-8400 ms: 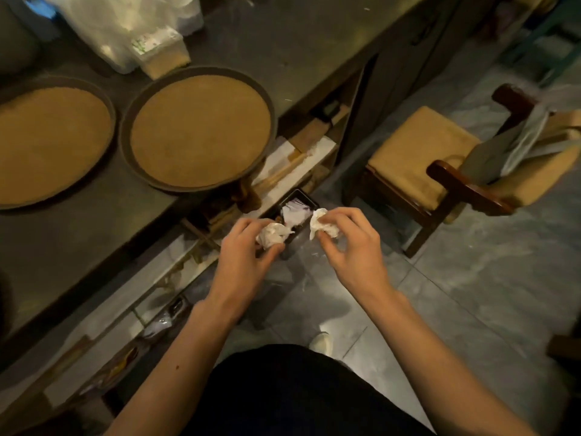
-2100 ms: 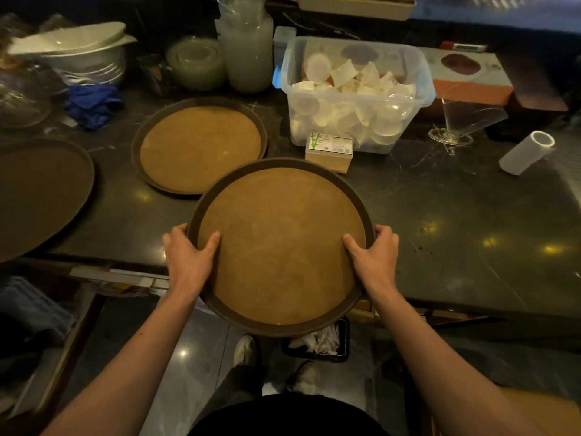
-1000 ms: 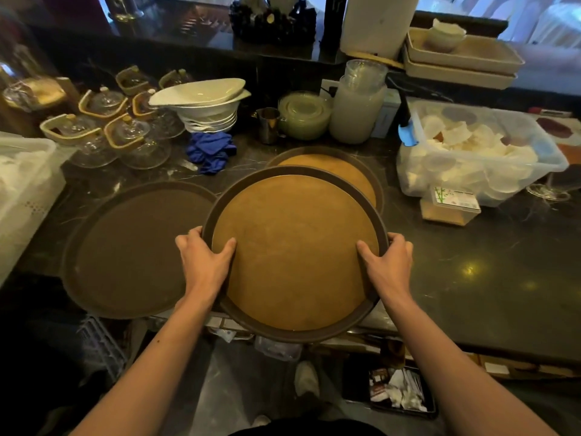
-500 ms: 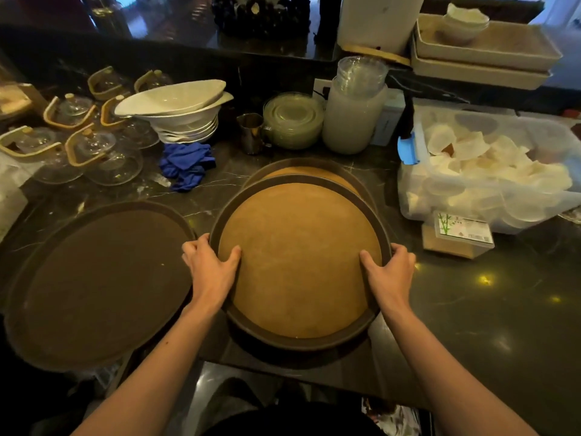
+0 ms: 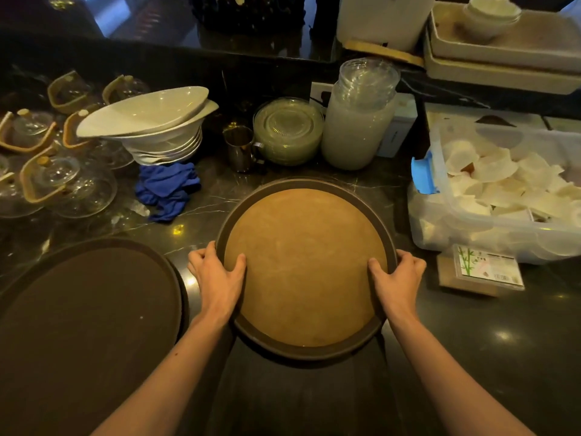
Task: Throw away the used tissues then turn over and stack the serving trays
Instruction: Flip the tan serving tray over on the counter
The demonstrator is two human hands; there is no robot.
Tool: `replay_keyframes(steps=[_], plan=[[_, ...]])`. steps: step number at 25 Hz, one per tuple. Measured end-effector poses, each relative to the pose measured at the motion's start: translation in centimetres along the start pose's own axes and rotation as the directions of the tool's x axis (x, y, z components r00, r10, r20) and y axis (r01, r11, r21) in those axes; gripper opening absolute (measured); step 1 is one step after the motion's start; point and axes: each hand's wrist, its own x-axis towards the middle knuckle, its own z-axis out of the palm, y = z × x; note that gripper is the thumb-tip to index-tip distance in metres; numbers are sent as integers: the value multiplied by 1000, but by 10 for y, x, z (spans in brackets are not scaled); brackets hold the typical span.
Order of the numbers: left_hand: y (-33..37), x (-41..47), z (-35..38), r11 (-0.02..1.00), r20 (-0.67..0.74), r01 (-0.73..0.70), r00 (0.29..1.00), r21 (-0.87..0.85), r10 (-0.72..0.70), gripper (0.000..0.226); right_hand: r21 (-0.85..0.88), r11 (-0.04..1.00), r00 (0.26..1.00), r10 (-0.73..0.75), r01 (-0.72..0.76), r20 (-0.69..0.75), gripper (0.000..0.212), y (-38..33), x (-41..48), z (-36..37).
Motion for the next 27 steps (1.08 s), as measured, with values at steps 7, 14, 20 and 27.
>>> replay_keyframes(steps=[7, 14, 20, 27], plan=[[-3, 38, 18, 999, 33, -17, 999, 40, 15, 59, -41, 999, 999, -12, 11, -30, 56, -10, 23, 18], [-11, 40, 29, 998, 51, 8, 999, 56, -11, 64, -89, 996, 1000, -16, 13, -25, 54, -5, 28, 22], [-14, 37, 33, 987, 56, -41, 998, 156, 33, 71, -114, 992, 999, -41, 44, 22, 60, 0, 24, 23], [-9, 12, 17, 995, 138, -67, 989, 76, 56, 81, -175, 975, 984, -109, 134, 143, 73, 0, 1, 13]])
